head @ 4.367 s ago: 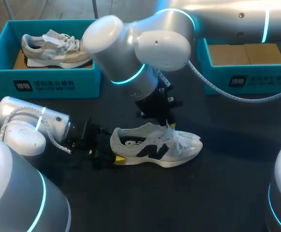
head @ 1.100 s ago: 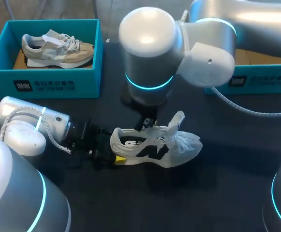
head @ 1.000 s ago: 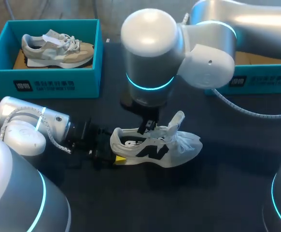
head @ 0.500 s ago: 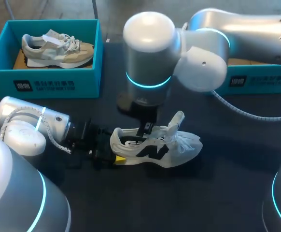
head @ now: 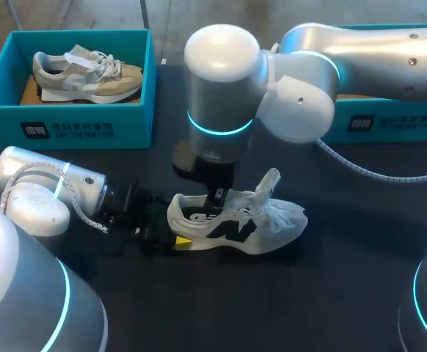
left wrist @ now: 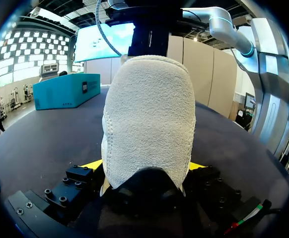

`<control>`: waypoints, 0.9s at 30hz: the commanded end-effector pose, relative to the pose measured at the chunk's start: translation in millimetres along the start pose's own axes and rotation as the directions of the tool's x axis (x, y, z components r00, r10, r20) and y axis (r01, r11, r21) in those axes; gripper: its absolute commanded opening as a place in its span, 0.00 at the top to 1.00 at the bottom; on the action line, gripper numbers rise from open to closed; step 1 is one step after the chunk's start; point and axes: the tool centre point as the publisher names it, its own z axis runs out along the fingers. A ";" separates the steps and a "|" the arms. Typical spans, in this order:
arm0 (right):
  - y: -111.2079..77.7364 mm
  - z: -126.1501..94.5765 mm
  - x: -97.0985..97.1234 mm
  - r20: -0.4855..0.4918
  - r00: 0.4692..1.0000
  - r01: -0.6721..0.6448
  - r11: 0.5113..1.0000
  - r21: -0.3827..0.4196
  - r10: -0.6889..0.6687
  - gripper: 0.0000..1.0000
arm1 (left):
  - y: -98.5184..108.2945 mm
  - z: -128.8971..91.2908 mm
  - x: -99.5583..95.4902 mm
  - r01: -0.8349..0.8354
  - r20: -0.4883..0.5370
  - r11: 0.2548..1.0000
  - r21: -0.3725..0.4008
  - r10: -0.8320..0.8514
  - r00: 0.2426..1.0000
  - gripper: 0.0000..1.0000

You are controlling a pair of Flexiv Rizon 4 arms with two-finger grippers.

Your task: Take the shoe out of the shoebox, open the shoe tongue, remove and reinsert the insole, then place the shoe into the shoebox

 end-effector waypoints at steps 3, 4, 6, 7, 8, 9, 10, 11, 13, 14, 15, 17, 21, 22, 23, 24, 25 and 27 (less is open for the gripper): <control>3.8 17.7 -1.7 -0.027 0.999 0.018 1.000 0.008 -0.017 1.00 | 4.1 1.7 0.9 0.000 -0.001 1.000 -0.003 0.000 1.000 1.00; 3.8 19.3 -1.5 -0.031 0.999 0.021 1.000 0.009 -0.020 1.00 | 4.1 1.7 0.9 0.000 -0.001 1.000 -0.003 0.000 1.000 1.00; 3.9 23.5 -1.7 -0.037 0.999 0.022 1.000 0.011 -0.022 1.00 | 4.1 1.7 0.9 0.000 -0.001 1.000 -0.003 0.000 1.000 1.00; 3.8 26.1 -2.3 -0.044 0.999 0.023 1.000 0.012 -0.022 1.00 | 4.1 1.7 0.9 0.000 -0.001 1.000 -0.003 0.000 1.000 1.00; 3.5 27.3 -2.9 -0.047 0.999 0.022 1.000 0.013 -0.021 1.00 | 4.1 1.7 0.9 0.000 -0.001 1.000 -0.003 0.000 1.000 1.00; 2.9 28.0 -3.3 -0.051 0.999 0.019 1.000 0.012 -0.019 1.00 | 4.1 1.7 0.9 0.000 -0.001 1.000 -0.003 0.000 1.000 1.00; 2.1 28.2 -3.6 -0.056 0.998 0.016 1.000 0.009 -0.016 1.00 | 4.1 1.7 0.9 0.000 -0.001 1.000 -0.003 0.000 1.000 1.00; 1.1 28.3 -4.0 -0.061 0.998 0.013 1.000 0.006 -0.013 1.00 | 4.1 1.7 0.9 0.000 -0.001 1.000 -0.003 0.000 1.000 1.00; -2.2 29.8 -4.2 -0.079 0.997 0.010 1.000 -0.001 -0.010 1.00 | 4.1 1.7 0.9 0.000 -0.001 1.000 -0.003 0.000 1.000 1.00; -3.5 30.5 -4.4 -0.080 0.997 0.009 1.000 -0.001 -0.009 1.00 | 4.1 1.7 0.9 0.000 -0.001 1.000 -0.003 0.000 1.000 1.00; -4.9 32.2 -4.2 -0.079 0.997 0.009 1.000 0.000 -0.009 1.00 | 4.1 1.7 0.9 0.000 -0.001 1.000 -0.003 0.000 1.000 1.00; -7.4 35.0 -5.1 -0.088 0.996 0.008 1.000 -0.001 -0.008 1.00 | 4.1 1.7 0.9 0.000 -0.001 1.000 -0.003 0.000 1.000 1.00; -10.2 40.1 -7.2 -0.087 0.996 0.002 1.000 0.003 -0.002 1.00 | 4.1 1.7 0.9 0.000 -0.001 1.000 -0.003 0.000 1.000 1.00; -10.4 41.0 -7.8 -0.089 0.996 0.001 1.000 0.002 0.000 1.00 | 4.1 1.7 0.9 0.000 -0.001 1.000 -0.003 0.000 1.000 1.00; -10.3 41.6 -8.3 -0.091 0.996 -0.003 1.000 -0.001 0.002 1.00 | 4.1 1.7 0.9 0.000 -0.001 1.000 -0.003 0.000 1.000 1.00; -10.1 42.3 -9.1 -0.092 0.996 -0.003 1.000 -0.003 0.003 1.00 | 4.1 1.7 0.9 0.000 -0.001 1.000 -0.003 0.000 1.000 1.00; -9.7 43.2 -10.0 -0.092 0.996 -0.004 1.000 -0.003 0.003 1.00 | 4.1 1.7 0.9 0.000 -0.001 1.000 -0.003 0.000 1.000 1.00; -8.6 43.7 -11.4 -0.092 0.996 -0.004 1.000 -0.005 0.004 1.00 | 4.1 1.7 0.9 0.000 -0.001 1.000 -0.003 0.000 1.000 1.00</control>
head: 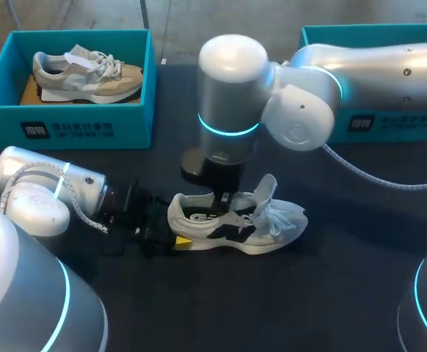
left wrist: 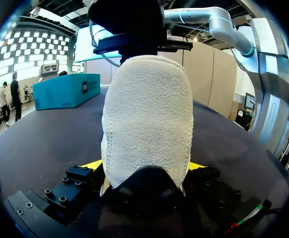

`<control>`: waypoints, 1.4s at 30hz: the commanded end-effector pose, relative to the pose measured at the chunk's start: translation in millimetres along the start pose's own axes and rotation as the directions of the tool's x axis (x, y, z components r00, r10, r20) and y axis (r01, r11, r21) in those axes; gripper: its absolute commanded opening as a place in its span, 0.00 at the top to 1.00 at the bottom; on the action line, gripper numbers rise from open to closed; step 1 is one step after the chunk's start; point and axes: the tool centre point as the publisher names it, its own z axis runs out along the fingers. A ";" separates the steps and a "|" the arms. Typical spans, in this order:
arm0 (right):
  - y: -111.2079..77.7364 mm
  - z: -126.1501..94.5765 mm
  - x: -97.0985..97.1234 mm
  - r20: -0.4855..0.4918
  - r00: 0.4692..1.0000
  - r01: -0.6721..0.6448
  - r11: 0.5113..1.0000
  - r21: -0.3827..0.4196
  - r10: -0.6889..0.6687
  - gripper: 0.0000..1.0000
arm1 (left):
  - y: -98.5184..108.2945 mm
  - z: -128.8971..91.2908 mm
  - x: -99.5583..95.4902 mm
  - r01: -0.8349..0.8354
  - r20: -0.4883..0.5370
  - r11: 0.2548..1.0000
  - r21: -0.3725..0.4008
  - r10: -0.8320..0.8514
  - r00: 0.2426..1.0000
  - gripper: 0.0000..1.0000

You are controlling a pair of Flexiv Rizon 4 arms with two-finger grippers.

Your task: Take the shoe out of the shoebox, open the shoe tongue, remove and reinsert the insole, then place the shoe into the shoebox

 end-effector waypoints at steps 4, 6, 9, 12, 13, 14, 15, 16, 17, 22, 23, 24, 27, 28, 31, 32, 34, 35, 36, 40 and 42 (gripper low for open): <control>3.0 3.2 -5.4 -0.005 1.000 0.003 1.000 -0.017 -0.003 0.96 | 4.2 1.6 0.9 0.001 -0.001 1.000 -0.003 -0.001 1.000 1.00; 4.5 3.6 -5.7 -0.005 1.000 0.006 1.000 -0.021 -0.006 0.87 | 4.2 1.6 0.9 0.001 -0.001 1.000 -0.003 -0.001 1.000 1.00; 5.8 3.5 -6.2 -0.004 1.000 0.009 1.000 -0.025 -0.009 0.82 | 4.2 1.6 0.9 0.001 -0.001 1.000 -0.003 -0.001 1.000 1.00; 6.9 2.7 -6.6 -0.004 1.000 0.010 1.000 -0.027 -0.010 0.78 | 4.2 1.6 0.9 0.001 -0.001 1.000 -0.003 -0.001 1.000 1.00; 7.4 2.4 -6.4 -0.004 1.000 0.011 1.000 -0.028 -0.012 0.75 | 4.2 1.6 0.9 0.001 -0.001 1.000 -0.003 -0.001 1.000 1.00; 8.0 2.2 -6.2 -0.004 1.000 0.013 1.000 -0.028 -0.013 0.74 | 4.2 1.6 0.9 0.001 -0.001 1.000 -0.003 -0.001 1.000 1.00; 8.5 2.1 -6.1 -0.003 1.000 0.016 0.999 -0.029 -0.016 0.73 | 4.2 1.6 0.9 0.001 -0.001 1.000 -0.003 -0.001 1.000 1.00; 9.1 2.4 -6.1 -0.002 1.000 0.018 0.999 -0.028 -0.018 0.71 | 4.2 1.6 0.9 0.001 -0.001 1.000 -0.003 -0.001 1.000 1.00; 9.8 2.5 -6.2 -0.002 1.000 0.019 0.999 -0.028 -0.019 0.69 | 4.2 1.6 0.9 0.001 -0.001 1.000 -0.003 -0.001 1.000 1.00; 13.8 2.8 -7.5 0.000 1.000 0.024 0.999 -0.025 -0.024 0.63 | 4.2 1.6 0.9 0.001 -0.001 1.000 -0.003 -0.001 1.000 1.00; 14.7 3.8 -7.6 -0.001 1.000 0.027 0.999 -0.024 -0.027 0.62 | 4.2 1.6 0.9 0.001 -0.001 1.000 -0.003 -0.001 1.000 1.00; 15.4 5.0 -7.5 -0.002 1.000 0.029 0.999 -0.022 -0.029 0.61 | 4.2 1.6 0.9 0.001 -0.001 1.000 -0.003 -0.001 1.000 1.00; 17.2 8.8 -7.4 -0.009 0.999 0.035 0.999 -0.016 -0.035 0.61 | 4.2 1.6 0.9 0.001 -0.001 1.000 -0.003 -0.001 1.000 1.00; 17.6 9.8 -7.4 -0.011 0.999 0.037 0.999 -0.014 -0.037 0.60 | 4.2 1.6 0.9 0.001 -0.001 1.000 -0.003 -0.001 1.000 1.00; 18.6 13.7 -7.3 -0.025 0.999 0.038 0.999 -0.010 -0.039 0.59 | 4.2 1.6 0.9 0.001 -0.001 1.000 -0.003 -0.001 1.000 1.00; 18.8 15.2 -7.3 -0.029 0.999 0.038 0.999 -0.007 -0.038 0.59 | 4.2 1.6 0.9 0.001 -0.001 1.000 -0.003 -0.001 1.000 1.00; 19.3 17.8 -6.7 -0.035 0.999 0.040 0.999 -0.003 -0.040 0.58 | 4.2 1.6 0.9 0.001 -0.001 1.000 -0.003 -0.001 1.000 1.00; 19.6 18.9 -6.3 -0.038 0.998 0.041 0.999 -0.001 -0.041 0.58 | 4.2 1.6 0.9 0.001 -0.001 1.000 -0.003 -0.001 1.000 1.00; 19.9 19.8 -6.0 -0.042 0.998 0.042 0.999 0.001 -0.042 0.58 | 4.2 1.6 0.9 0.001 -0.001 1.000 -0.003 -0.001 1.000 1.00; 19.7 24.5 -2.7 -0.059 0.997 0.045 0.999 0.009 -0.045 0.57 | 4.2 1.6 0.9 0.001 -0.001 1.000 -0.003 -0.001 1.000 1.00; 18.6 27.7 -0.1 -0.069 0.997 0.048 0.999 0.019 -0.047 0.57 | 4.2 1.6 0.9 0.001 -0.001 1.000 -0.003 -0.001 1.000 1.00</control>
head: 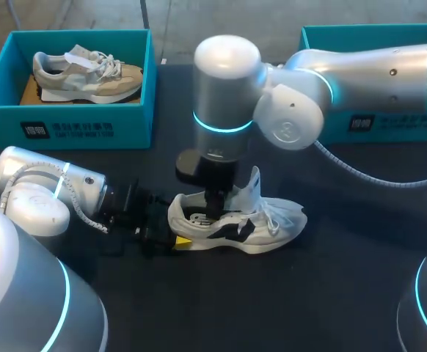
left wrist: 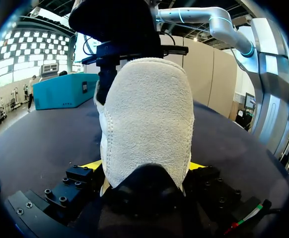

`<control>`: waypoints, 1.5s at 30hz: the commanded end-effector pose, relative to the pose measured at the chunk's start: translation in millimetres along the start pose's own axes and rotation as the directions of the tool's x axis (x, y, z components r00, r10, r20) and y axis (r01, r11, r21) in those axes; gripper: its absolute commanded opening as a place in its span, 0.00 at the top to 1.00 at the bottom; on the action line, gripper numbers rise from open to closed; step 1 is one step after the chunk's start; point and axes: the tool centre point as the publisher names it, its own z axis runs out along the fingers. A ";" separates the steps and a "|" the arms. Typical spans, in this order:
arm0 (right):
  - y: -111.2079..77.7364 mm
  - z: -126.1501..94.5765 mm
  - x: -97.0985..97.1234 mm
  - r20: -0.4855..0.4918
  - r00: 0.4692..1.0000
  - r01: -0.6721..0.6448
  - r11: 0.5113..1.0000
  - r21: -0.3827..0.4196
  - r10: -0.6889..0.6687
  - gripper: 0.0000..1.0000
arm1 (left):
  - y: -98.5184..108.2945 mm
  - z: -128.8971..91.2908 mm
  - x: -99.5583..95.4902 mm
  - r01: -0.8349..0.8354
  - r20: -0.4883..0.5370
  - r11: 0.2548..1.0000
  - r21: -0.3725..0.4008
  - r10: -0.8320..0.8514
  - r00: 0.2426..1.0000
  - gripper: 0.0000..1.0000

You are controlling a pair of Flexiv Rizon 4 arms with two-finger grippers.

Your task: Take the shoe out of the shoebox, open the shoe tongue, remove and reinsert the insole, then place the shoe into the shoebox

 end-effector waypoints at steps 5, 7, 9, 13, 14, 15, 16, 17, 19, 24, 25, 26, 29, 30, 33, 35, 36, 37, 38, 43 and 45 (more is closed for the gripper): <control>3.8 18.9 4.7 -0.028 1.000 0.007 1.000 0.029 -0.006 0.57 | 3.9 1.7 1.0 0.000 -0.001 1.000 -0.003 0.000 1.000 1.00; 3.6 20.4 5.6 -0.031 1.000 0.004 0.999 0.031 -0.003 0.59 | 3.9 1.7 1.0 0.000 -0.001 1.000 -0.003 0.000 1.000 1.00; 3.3 21.3 5.9 -0.032 0.999 -0.004 0.999 0.034 0.005 0.66 | 3.9 1.7 1.0 0.000 -0.001 1.000 -0.003 0.000 1.000 1.00; 1.6 22.7 6.5 -0.032 0.999 -0.024 0.999 0.037 0.025 1.00 | 3.9 1.7 1.0 0.000 -0.001 1.000 -0.003 0.000 1.000 1.00; 1.0 22.9 6.8 -0.031 0.999 -0.032 0.999 0.039 0.033 1.00 | 3.9 1.7 1.0 0.000 -0.001 1.000 -0.003 0.000 1.000 1.00; 0.3 22.9 7.0 -0.029 0.999 -0.038 0.998 0.040 0.039 1.00 | 3.9 1.7 1.0 0.000 -0.001 1.000 -0.003 0.000 1.000 1.00; -0.6 22.7 7.1 -0.028 0.999 -0.043 0.998 0.040 0.044 1.00 | 3.9 1.7 1.0 0.000 -0.001 1.000 -0.003 0.000 1.000 1.00; -1.9 22.0 7.1 -0.024 0.998 -0.051 0.998 0.041 0.052 1.00 | 3.9 1.7 1.0 0.000 -0.001 1.000 -0.003 0.000 1.000 1.00; -4.9 19.4 6.2 -0.016 0.997 -0.068 0.997 0.039 0.069 1.00 | 3.9 1.7 1.0 0.000 -0.001 1.000 -0.003 0.000 1.000 1.00; -15.0 5.9 1.4 0.006 0.993 -0.121 0.992 0.023 0.121 1.00 | 3.9 1.7 1.0 0.000 -0.001 1.000 -0.003 0.000 1.000 1.00; -17.2 1.4 -0.4 0.004 0.990 -0.138 0.990 0.013 0.138 1.00 | 3.9 1.7 1.0 0.000 -0.001 1.000 -0.003 0.000 1.000 1.00; -19.4 -2.7 -2.2 0.013 0.988 -0.153 0.988 0.006 0.153 1.00 | 3.9 1.7 1.0 0.000 -0.001 1.000 -0.003 0.000 1.000 1.00; -25.9 -12.7 -7.8 0.054 0.980 -0.194 0.981 0.003 0.193 1.00 | 3.9 1.7 1.0 0.000 -0.001 1.000 -0.003 0.000 1.000 1.00; -28.1 -16.4 -9.3 0.054 0.977 -0.204 0.979 -0.006 0.204 1.00 | 3.9 1.7 1.0 0.000 -0.001 1.000 -0.003 0.000 1.000 1.00; -33.0 -25.6 -12.3 0.066 0.971 -0.227 0.974 -0.019 0.228 1.00 | 3.9 1.7 1.0 0.000 -0.001 1.000 -0.003 0.000 1.000 1.00; -35.1 -30.7 -12.9 0.065 0.970 -0.235 0.972 -0.025 0.236 1.00 | 3.9 1.7 1.0 0.000 -0.001 1.000 -0.003 0.000 1.000 1.00; -35.7 -32.6 -13.0 0.067 0.969 -0.237 0.971 -0.027 0.238 1.00 | 3.9 1.7 1.0 0.000 -0.001 1.000 -0.003 0.000 1.000 1.00; -36.5 -33.9 -13.1 0.071 0.968 -0.239 0.971 -0.029 0.241 1.00 | 3.9 1.7 1.0 0.000 -0.001 1.000 -0.003 0.000 1.000 1.00; -37.2 -35.3 -13.2 0.073 0.968 -0.239 0.970 -0.029 0.241 1.00 | 3.9 1.7 1.0 0.000 -0.001 1.000 -0.003 0.000 1.000 1.00; -37.5 -37.6 -13.0 0.063 0.968 -0.240 0.970 -0.038 0.242 1.00 | 3.9 1.7 1.0 0.000 -0.001 1.000 -0.003 0.000 1.000 1.00; -34.3 -35.9 -10.8 0.055 0.971 -0.233 0.972 -0.039 0.235 1.00 | 3.9 1.7 1.0 0.000 -0.001 1.000 -0.003 0.000 1.000 1.00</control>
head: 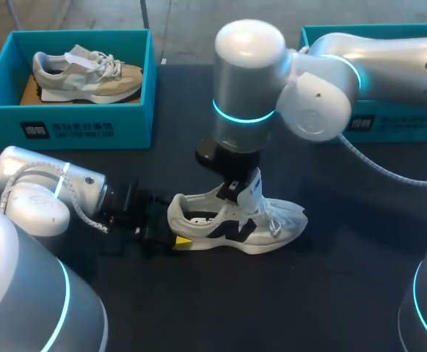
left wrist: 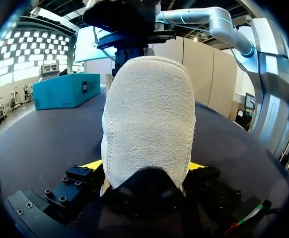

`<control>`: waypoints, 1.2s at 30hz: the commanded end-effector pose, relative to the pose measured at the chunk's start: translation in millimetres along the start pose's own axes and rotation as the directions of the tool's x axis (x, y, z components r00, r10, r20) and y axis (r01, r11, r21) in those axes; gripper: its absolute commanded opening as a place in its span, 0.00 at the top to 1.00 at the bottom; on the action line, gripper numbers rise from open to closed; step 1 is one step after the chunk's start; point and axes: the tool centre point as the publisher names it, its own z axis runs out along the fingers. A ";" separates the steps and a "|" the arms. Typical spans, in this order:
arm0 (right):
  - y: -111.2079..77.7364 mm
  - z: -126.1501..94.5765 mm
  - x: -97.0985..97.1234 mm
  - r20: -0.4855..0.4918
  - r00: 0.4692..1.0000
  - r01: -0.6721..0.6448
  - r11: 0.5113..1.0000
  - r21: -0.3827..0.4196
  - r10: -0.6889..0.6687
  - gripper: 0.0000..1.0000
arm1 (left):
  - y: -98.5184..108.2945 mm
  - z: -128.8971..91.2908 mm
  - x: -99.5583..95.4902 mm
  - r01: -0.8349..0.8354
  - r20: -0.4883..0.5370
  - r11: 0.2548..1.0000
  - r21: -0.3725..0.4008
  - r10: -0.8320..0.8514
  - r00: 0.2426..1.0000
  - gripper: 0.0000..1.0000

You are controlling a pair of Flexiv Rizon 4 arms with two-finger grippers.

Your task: Take the shoe out of the shoebox, open the shoe tongue, remove and reinsert the insole, then place the shoe into the shoebox

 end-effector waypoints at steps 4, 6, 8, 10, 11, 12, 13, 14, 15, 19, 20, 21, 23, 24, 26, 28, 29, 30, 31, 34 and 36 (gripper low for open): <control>5.2 5.5 9.3 -0.024 0.999 0.030 0.999 -0.016 -0.030 1.00 | 4.1 1.7 1.1 0.000 -0.001 1.000 -0.003 0.000 1.000 1.00; 8.7 8.0 12.2 -0.029 0.999 0.040 0.999 -0.017 -0.041 1.00 | 4.1 1.7 1.1 0.000 -0.001 1.000 -0.003 0.000 1.000 1.00; 10.9 9.4 14.4 -0.036 0.998 0.047 0.999 -0.019 -0.048 1.00 | 4.1 1.7 1.1 0.000 -0.001 1.000 -0.003 0.000 1.000 1.00; 13.3 11.0 17.5 -0.042 0.998 0.054 0.998 -0.021 -0.055 1.00 | 4.1 1.7 1.1 0.000 -0.001 1.000 -0.003 0.000 1.000 1.00; 14.6 12.0 19.5 -0.044 0.997 0.059 0.998 -0.020 -0.060 1.00 | 4.1 1.7 1.1 0.000 -0.001 1.000 -0.003 0.000 1.000 1.00; 15.3 12.7 20.8 -0.045 0.997 0.065 0.998 -0.019 -0.066 1.00 | 4.1 1.7 1.1 0.000 -0.001 1.000 -0.003 0.000 1.000 1.00; 16.4 13.8 22.9 -0.048 0.996 0.073 0.997 -0.018 -0.074 1.00 | 4.1 1.7 1.1 0.000 -0.001 1.000 -0.003 0.000 1.000 1.00; 17.2 14.4 23.8 -0.049 0.996 0.076 0.997 -0.017 -0.077 1.00 | 4.1 1.7 1.1 0.000 -0.001 1.000 -0.003 0.000 1.000 1.00; 19.0 15.9 25.4 -0.053 0.995 0.084 0.996 -0.015 -0.085 1.00 | 4.1 1.7 1.1 0.000 -0.001 1.000 -0.003 0.000 1.000 1.00; 24.0 21.8 27.3 -0.053 0.993 0.110 0.994 0.001 -0.109 1.00 | 4.1 1.7 1.1 0.000 -0.001 1.000 -0.003 0.000 1.000 1.00; 24.8 23.4 27.4 -0.054 0.992 0.111 0.994 0.005 -0.111 1.00 | 4.1 1.7 1.1 0.000 -0.001 1.000 -0.003 0.000 1.000 1.00; 25.2 25.4 27.3 -0.054 0.992 0.119 0.993 0.014 -0.118 1.00 | 4.1 1.7 1.1 0.000 -0.001 1.000 -0.003 0.000 1.000 1.00; 24.0 29.2 27.3 -0.051 0.991 0.124 0.992 0.028 -0.122 1.00 | 4.1 1.7 1.1 0.000 -0.001 1.000 -0.003 0.000 1.000 1.00; 23.0 30.2 27.4 -0.050 0.991 0.125 0.992 0.031 -0.123 1.00 | 4.1 1.7 1.1 0.000 -0.001 1.000 -0.003 0.000 1.000 1.00; 18.8 30.7 27.3 -0.052 0.991 0.124 0.992 0.035 -0.122 1.00 | 4.1 1.7 1.1 0.000 -0.001 1.000 -0.003 0.000 1.000 1.00; 15.7 30.7 25.9 -0.052 0.992 0.113 0.993 0.038 -0.111 1.00 | 4.1 1.7 1.1 0.000 -0.001 1.000 -0.003 0.000 1.000 1.00; 15.0 30.6 25.3 -0.053 0.993 0.106 0.994 0.036 -0.104 1.00 | 4.1 1.7 1.1 0.000 -0.001 1.000 -0.003 0.000 1.000 1.00; 14.7 30.5 24.0 -0.052 0.994 0.096 0.995 0.034 -0.094 1.00 | 4.1 1.7 1.1 0.000 -0.001 1.000 -0.003 0.000 1.000 1.00; 14.9 30.5 23.3 -0.052 0.994 0.093 0.995 0.031 -0.091 1.00 | 4.1 1.7 1.1 0.000 -0.001 1.000 -0.003 0.000 1.000 1.00; 18.8 31.2 22.2 -0.045 0.995 0.084 0.996 0.023 -0.083 0.80 | 4.1 1.7 1.1 0.000 -0.001 1.000 -0.003 0.000 1.000 1.00; 22.3 31.0 22.6 -0.040 0.996 0.085 0.996 0.017 -0.084 0.74 | 4.1 1.7 1.1 0.000 -0.001 1.000 -0.003 0.000 1.000 1.00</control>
